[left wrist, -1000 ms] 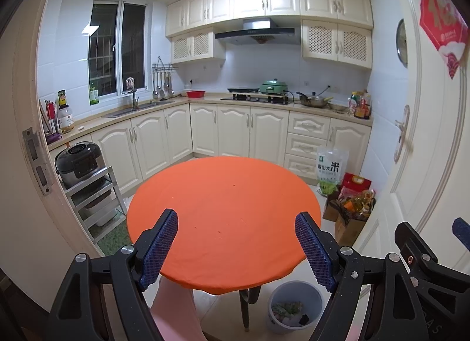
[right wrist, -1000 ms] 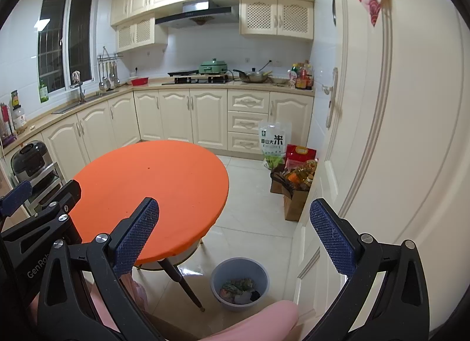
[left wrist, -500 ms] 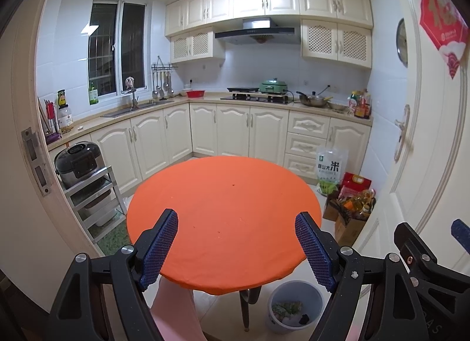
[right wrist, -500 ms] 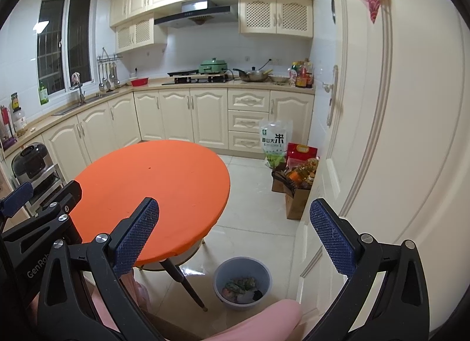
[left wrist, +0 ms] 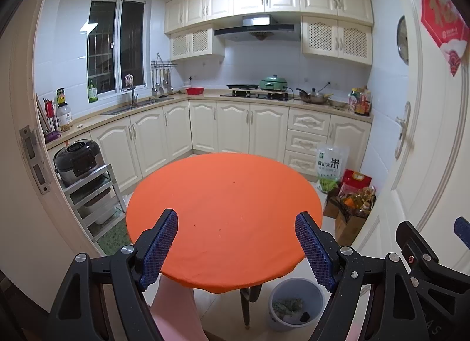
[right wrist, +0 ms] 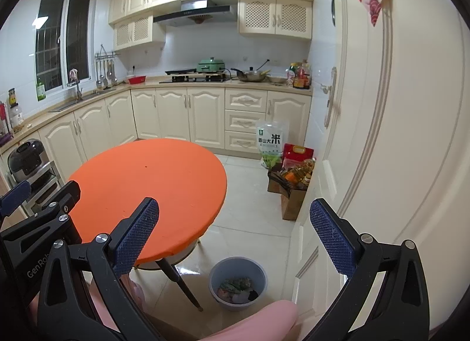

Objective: Collect trash

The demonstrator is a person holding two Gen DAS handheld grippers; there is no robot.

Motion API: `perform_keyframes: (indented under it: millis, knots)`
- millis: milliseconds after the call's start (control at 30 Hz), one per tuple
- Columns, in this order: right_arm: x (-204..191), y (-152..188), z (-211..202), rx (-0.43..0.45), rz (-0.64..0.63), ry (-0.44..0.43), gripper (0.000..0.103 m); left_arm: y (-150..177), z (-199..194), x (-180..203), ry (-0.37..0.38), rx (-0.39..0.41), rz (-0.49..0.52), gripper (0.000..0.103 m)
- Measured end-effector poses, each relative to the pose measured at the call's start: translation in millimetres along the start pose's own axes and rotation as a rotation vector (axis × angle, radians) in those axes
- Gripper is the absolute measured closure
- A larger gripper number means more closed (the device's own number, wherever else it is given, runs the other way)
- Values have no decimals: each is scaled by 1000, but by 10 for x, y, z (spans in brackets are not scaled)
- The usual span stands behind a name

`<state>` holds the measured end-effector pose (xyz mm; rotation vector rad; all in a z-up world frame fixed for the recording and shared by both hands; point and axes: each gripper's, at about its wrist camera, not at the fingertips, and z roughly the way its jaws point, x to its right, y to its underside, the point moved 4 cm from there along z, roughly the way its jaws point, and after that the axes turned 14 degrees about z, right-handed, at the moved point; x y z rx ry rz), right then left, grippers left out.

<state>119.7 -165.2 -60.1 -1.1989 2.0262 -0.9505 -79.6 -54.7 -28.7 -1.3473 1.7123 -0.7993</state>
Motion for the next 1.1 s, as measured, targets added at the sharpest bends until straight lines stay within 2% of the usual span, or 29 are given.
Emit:
perform_keyframes:
  millis: [1100]
  knots:
    - [-15, 22, -82, 16, -2, 16, 0, -14, -68, 45, 12, 8, -1, 25]
